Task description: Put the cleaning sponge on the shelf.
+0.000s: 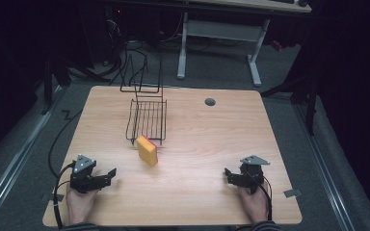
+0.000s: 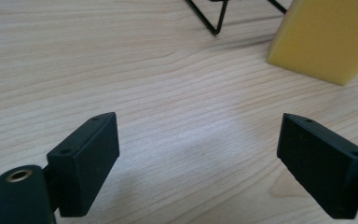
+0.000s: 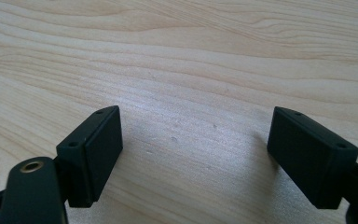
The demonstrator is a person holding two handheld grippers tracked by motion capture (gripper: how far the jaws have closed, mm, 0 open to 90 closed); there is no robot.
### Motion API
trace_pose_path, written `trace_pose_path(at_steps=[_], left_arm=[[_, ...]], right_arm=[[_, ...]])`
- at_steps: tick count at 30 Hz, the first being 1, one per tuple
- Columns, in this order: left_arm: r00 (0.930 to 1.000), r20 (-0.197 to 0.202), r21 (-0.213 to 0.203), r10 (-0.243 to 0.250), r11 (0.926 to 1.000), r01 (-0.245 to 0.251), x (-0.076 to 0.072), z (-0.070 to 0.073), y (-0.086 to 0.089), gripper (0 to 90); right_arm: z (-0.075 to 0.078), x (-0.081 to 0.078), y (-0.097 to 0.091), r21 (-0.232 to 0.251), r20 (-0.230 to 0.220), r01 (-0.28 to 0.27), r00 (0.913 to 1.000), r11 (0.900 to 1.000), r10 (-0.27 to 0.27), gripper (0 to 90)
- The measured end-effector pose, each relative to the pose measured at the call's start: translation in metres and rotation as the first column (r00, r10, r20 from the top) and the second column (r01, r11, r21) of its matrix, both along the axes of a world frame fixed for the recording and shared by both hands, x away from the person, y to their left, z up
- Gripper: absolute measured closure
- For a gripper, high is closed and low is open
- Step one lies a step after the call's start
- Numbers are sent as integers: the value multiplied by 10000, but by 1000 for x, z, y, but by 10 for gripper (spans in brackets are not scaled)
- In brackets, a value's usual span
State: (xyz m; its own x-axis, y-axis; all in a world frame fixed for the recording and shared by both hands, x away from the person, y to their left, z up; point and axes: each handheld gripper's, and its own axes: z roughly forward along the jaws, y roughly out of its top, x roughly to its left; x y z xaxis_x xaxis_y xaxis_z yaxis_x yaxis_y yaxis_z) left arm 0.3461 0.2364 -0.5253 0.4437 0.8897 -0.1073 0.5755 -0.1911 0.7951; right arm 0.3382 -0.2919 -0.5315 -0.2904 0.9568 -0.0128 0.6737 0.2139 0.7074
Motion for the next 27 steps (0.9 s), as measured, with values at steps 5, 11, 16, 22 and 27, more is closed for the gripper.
trace_pose_path(at_steps=[5, 11, 16, 22, 27], left_arm=[[9998, 51, 127, -172, 9998, 172, 0, 6, -4, 86], [9987, 193, 209, -466, 9987, 462, -1, 14, -9, 70], [9972, 286, 139, -692, 9975, 689, 0, 21, -16, 43], [9946, 426, 194, -949, 9954, 941, 3, 30, -25, 12], [9922, 467, 268, -1158, 9930, 1147, 5, 34, -31, 4]], right_arm=[[0, 0, 0, 3, -2, 0, 10000, 10000, 0, 182], [0, 0, 0, 6, -3, 0, 10000, 10000, 0, 182], [0, 0, 0, 5, -3, -1, 10000, 10000, 1, 182], [0, 0, 0, 7, -3, -4, 10000, 10000, 4, 182], [0, 0, 0, 7, -2, -5, 10000, 10000, 5, 181]])
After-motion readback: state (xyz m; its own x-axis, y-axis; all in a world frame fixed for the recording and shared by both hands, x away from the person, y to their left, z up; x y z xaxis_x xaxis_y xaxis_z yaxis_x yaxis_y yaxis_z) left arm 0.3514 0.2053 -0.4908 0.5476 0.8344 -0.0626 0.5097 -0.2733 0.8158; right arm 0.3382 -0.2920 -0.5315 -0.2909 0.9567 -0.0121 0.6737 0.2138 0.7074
